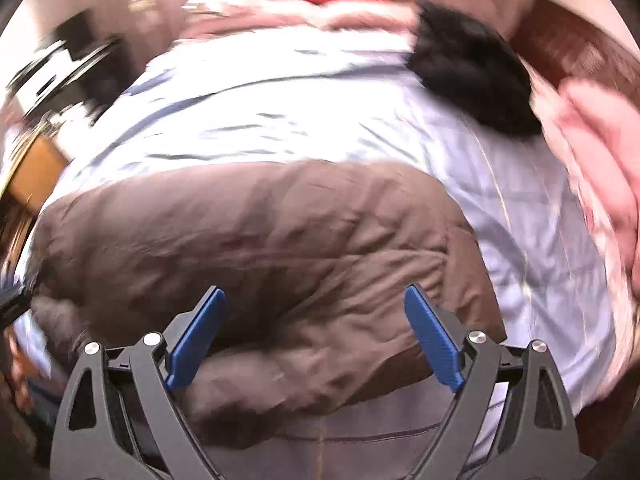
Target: Fold large clothes
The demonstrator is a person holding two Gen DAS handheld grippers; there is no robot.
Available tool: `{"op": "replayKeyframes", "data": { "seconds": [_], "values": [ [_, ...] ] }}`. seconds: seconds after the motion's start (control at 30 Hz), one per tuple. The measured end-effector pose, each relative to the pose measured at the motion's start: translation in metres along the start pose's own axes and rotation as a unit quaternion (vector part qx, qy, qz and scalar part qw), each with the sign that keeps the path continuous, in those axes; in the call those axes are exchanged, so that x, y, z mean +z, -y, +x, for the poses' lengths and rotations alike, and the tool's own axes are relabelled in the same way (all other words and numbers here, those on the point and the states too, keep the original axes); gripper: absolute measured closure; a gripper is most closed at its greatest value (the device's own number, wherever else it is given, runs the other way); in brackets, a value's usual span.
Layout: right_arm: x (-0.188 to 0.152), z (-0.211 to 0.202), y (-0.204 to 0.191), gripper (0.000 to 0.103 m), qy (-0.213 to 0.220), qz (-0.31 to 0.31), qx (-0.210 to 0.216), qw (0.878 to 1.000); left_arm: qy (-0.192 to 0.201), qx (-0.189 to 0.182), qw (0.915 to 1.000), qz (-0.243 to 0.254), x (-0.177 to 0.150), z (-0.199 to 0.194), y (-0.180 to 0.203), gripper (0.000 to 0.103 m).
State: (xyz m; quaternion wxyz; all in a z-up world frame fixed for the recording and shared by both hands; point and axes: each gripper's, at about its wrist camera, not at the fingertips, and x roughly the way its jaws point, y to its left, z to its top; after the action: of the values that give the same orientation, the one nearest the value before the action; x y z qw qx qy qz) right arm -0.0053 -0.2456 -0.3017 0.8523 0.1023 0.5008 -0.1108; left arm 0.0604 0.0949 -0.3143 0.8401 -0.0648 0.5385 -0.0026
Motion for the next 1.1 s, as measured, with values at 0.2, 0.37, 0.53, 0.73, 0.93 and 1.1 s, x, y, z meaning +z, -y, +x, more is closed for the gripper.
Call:
{"op": "replayKeyframes", "data": {
  "seconds": [0.2, 0.37, 0.53, 0.73, 0.93, 1.1],
  "values": [
    [-0.014, 0.07, 0.048, 0.01, -0.123, 0.143, 0.056, 0.98, -0.089, 0.021, 0.9957, -0.016, -0.007, 0.044, -0.018, 0.002],
    [-0.017, 0.09, 0.032, 0.001, -0.14, 0.126, 0.03, 0.982, -0.106, 0.032, 0.9936, -0.025, 0.001, 0.068, -0.024, 0.002],
    [-0.013, 0.064, 0.025, 0.002, -0.081, 0.119, 0.006, 0.99, -0.024, 0.033, 0.9988, -0.028, 0.009, 0.031, -0.021, 0.002],
    [0.007, 0.001, -0.037, 0.003, 0.074, 0.0, 0.025, 0.997, 0.118, -0.002, 0.9906, 0.068, 0.009, -0.029, 0.021, 0.002],
    [0.025, 0.037, -0.095, 0.048, 0.029, -0.035, 0.043, 0.998, 0.035, 0.008, 0.9852, 0.168, -0.006, 0.018, 0.077, 0.002],
    [0.021, 0.077, -0.114, 0.047, -0.003, -0.067, -0.01, 0.998, -0.062, -0.036, 0.9932, 0.092, -0.013, 0.052, 0.057, 0.002]
  ]
}}
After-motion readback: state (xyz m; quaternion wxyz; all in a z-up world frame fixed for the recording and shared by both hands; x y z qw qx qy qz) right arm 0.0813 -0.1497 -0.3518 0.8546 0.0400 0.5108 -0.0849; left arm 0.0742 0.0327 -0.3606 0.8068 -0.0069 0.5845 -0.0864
